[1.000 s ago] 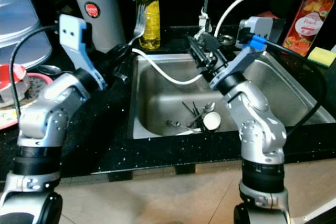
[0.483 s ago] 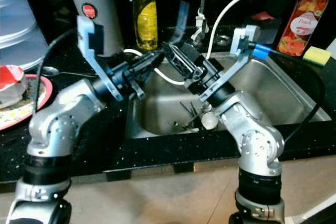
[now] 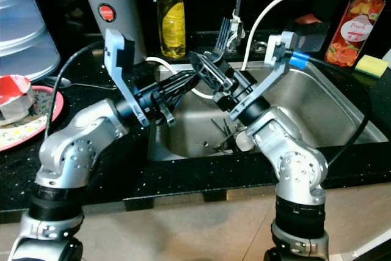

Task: Kitchen organization

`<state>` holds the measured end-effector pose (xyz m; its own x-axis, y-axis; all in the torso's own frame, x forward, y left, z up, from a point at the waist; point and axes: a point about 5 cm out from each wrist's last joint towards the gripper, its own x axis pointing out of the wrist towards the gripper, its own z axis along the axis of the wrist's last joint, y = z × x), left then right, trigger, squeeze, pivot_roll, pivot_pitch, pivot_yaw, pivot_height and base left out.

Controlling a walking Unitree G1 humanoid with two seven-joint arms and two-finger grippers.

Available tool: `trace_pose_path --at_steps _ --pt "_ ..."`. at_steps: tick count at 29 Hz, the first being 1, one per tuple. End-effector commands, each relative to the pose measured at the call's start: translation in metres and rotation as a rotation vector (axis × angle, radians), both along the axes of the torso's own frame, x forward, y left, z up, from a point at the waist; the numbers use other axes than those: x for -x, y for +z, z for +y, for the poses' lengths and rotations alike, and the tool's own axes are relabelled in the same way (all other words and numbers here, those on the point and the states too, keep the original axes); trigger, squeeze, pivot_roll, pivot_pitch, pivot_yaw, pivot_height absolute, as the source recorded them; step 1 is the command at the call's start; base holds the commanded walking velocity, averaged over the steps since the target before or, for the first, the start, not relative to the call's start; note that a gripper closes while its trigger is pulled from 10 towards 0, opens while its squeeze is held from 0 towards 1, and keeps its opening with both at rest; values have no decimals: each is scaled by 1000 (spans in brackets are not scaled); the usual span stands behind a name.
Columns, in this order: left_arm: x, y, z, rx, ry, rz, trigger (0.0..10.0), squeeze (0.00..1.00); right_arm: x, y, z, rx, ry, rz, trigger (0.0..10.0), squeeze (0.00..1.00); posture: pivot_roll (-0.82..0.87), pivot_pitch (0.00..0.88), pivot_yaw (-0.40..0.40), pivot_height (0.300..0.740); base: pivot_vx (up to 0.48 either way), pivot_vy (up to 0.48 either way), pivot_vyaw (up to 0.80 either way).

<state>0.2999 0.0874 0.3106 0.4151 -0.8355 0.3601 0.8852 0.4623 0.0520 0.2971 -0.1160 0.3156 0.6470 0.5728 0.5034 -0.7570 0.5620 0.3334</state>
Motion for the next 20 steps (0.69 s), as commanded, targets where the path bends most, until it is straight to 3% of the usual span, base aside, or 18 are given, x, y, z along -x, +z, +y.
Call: trace_pose_path --at_steps 1,10,11,12,13,14,15,19,20 --pt "4 0 0 -25 4 -17 10000 0 0 2 -2 -9 -4 4 0 0 -95 103 0 740 0 0 0" --pt "2 -1 -2 -59 49 -37 10000 0 1 3 -2 -19 4 6 0 0 -94 101 -1 740 0 0 0" --pt "1 -1 -3 -71 59 -45 10000 0 0 3 -2 -16 -1 11 3373 0 -94 101 -1 740 0 0 0" --pt "1 -2 -4 -79 64 -50 10000 0 -1 3 -2 -14 -4 15 3373 0 -94 101 -1 740 0 0 0" --pt "-1 -1 -4 -62 78 -34 10000 694 -1 3 -2 -8 -9 19 10000 0 -94 101 -1 740 0 0 0" --pt "-2 -1 -4 -50 88 -22 10000 694 -2 2 -2 -4 -13 22 10000 0 -94 101 -1 740 0 0 0" --pt "-5 0 -3 -34 103 -3 10000 1000 -2 2 -1 10 -16 20 10000 0 -94 101 -1 740 0 0 0" --pt "-9 4 0 3 118 8 10000 1000 -3 0 -1 37 -30 17 10000 0 -94 101 -1 740 0 0 0" --pt "-7 15 12 132 79 30 10000 0 -13 -9 -6 125 -149 41 10000 0 -95 98 0 740 0 0 0"
